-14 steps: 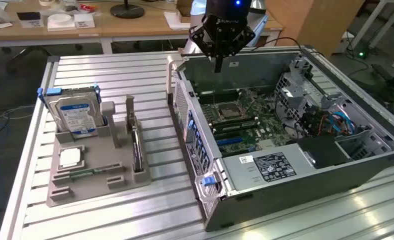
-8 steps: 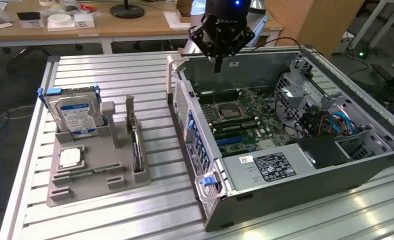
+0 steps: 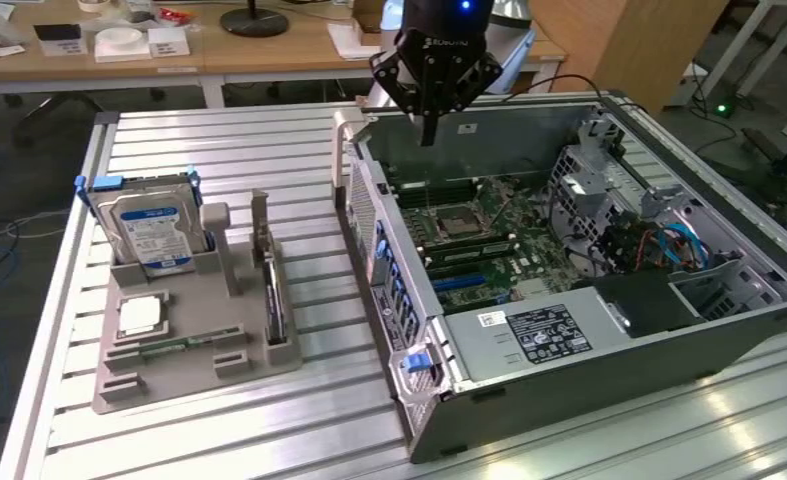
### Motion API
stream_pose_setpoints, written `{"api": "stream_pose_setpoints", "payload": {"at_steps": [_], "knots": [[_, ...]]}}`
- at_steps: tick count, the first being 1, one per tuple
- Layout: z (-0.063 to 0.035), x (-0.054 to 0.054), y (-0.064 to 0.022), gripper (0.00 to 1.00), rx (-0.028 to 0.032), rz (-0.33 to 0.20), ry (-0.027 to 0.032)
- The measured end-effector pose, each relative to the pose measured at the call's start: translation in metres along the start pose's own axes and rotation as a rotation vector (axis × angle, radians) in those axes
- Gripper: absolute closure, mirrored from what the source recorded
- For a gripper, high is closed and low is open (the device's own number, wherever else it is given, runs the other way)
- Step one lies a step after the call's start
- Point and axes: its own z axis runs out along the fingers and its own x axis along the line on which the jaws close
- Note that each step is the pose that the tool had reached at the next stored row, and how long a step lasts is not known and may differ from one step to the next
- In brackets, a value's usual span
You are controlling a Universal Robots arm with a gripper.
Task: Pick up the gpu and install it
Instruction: 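Reach for the gpu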
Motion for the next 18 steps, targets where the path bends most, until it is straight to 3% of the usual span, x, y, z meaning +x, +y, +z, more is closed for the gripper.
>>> {"api": "stream_pose_setpoints", "payload": {"at_steps": [18], "knots": [[-0.0005,0.020,-0.0015,0.89,0.0000,0.000,0.0000]]}}
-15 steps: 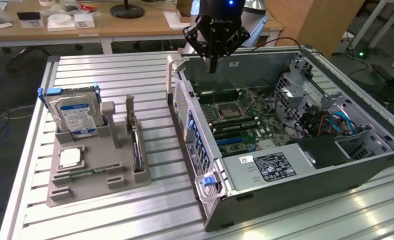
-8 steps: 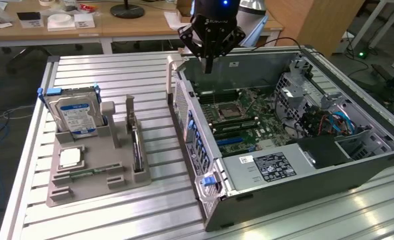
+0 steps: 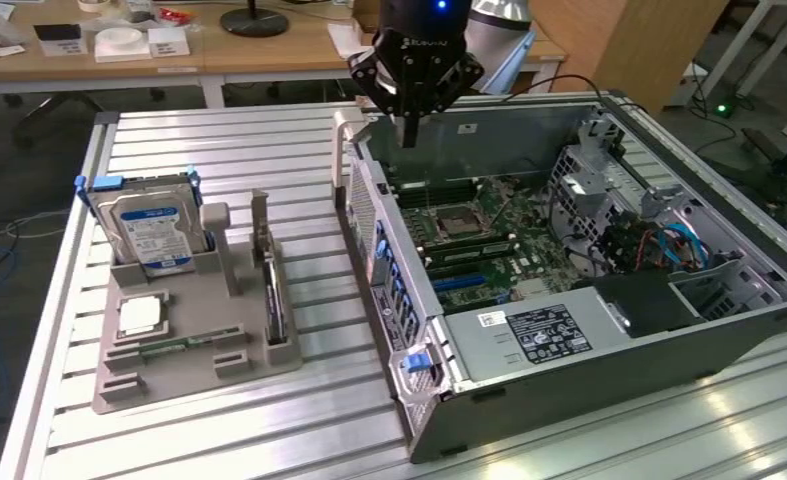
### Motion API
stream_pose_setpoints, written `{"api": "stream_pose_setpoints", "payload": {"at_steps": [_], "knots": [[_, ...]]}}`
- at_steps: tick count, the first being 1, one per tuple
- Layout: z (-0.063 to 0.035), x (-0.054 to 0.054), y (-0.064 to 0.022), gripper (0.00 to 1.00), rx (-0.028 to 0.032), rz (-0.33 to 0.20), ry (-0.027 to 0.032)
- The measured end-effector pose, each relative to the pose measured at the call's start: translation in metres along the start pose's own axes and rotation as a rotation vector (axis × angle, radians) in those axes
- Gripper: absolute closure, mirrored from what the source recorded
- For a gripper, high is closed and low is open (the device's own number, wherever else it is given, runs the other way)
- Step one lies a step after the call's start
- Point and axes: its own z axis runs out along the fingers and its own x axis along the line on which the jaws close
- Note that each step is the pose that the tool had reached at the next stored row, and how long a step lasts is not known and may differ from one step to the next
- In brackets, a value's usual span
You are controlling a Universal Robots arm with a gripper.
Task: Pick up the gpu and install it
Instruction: 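Reach for the gpu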
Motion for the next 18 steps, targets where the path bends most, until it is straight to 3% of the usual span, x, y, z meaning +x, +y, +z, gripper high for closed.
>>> {"api": "stream_pose_setpoints", "payload": {"at_steps": [18], "knots": [[-0.0003,0.013,-0.0010,0.89,0.0000,0.000,0.0003]]}}
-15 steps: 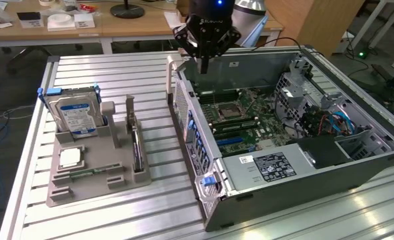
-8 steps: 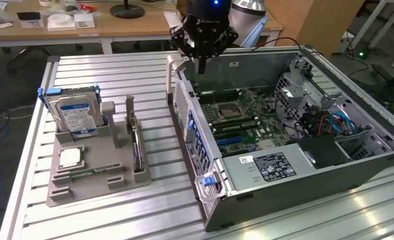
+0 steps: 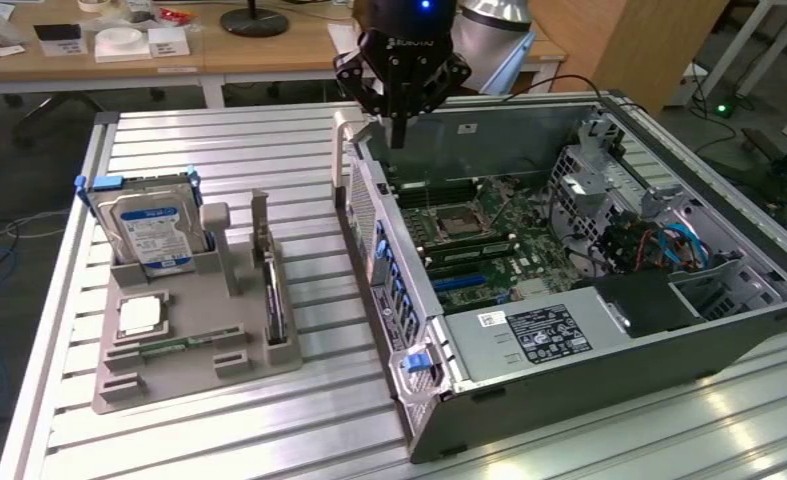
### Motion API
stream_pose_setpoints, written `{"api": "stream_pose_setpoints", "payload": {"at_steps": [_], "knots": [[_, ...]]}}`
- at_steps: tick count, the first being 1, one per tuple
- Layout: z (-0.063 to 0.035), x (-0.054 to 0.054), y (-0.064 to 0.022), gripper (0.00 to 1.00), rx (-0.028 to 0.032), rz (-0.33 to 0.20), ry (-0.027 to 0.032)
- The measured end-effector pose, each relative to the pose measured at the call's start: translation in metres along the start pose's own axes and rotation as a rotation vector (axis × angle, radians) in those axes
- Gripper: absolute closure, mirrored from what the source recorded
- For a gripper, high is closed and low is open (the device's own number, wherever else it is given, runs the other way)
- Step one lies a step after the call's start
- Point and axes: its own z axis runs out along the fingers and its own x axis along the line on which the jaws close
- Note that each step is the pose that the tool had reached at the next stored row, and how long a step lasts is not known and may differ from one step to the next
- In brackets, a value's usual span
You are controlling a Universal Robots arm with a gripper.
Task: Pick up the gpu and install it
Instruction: 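Reach for the gpu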
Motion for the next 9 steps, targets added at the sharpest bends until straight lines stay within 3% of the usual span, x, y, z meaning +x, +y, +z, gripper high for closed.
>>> {"api": "stream_pose_setpoints", "payload": {"at_steps": [9], "knots": [[-0.0002,0.0053,-0.0004,0.89,0.0000,0.000,0.0001]]}}
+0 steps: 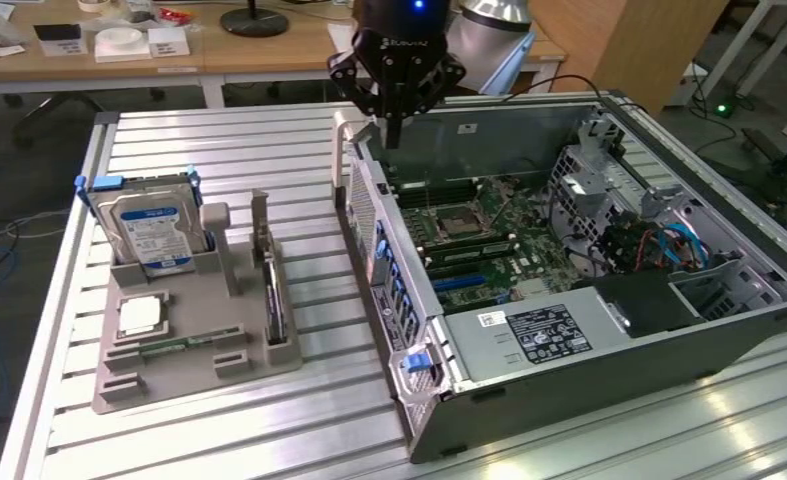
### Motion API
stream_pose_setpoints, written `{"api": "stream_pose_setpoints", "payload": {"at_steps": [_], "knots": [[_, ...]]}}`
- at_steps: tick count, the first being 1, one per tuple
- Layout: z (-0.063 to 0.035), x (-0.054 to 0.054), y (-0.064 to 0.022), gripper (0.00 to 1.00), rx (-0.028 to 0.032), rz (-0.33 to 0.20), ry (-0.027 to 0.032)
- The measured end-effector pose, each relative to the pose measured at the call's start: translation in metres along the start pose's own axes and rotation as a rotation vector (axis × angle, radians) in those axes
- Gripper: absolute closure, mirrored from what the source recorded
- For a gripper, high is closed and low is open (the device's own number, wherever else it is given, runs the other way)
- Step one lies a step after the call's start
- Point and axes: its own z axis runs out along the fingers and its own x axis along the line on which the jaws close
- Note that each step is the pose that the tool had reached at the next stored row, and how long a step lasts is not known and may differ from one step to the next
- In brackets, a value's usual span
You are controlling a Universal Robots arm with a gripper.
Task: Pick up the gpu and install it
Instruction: 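Reach for the gpu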
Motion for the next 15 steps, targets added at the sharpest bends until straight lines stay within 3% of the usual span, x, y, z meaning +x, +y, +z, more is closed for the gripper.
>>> {"api": "stream_pose_setpoints", "payload": {"at_steps": [15], "knots": [[-0.0003,0.011,-0.0008,0.89,0.0000,0.000,0.0000]]}}
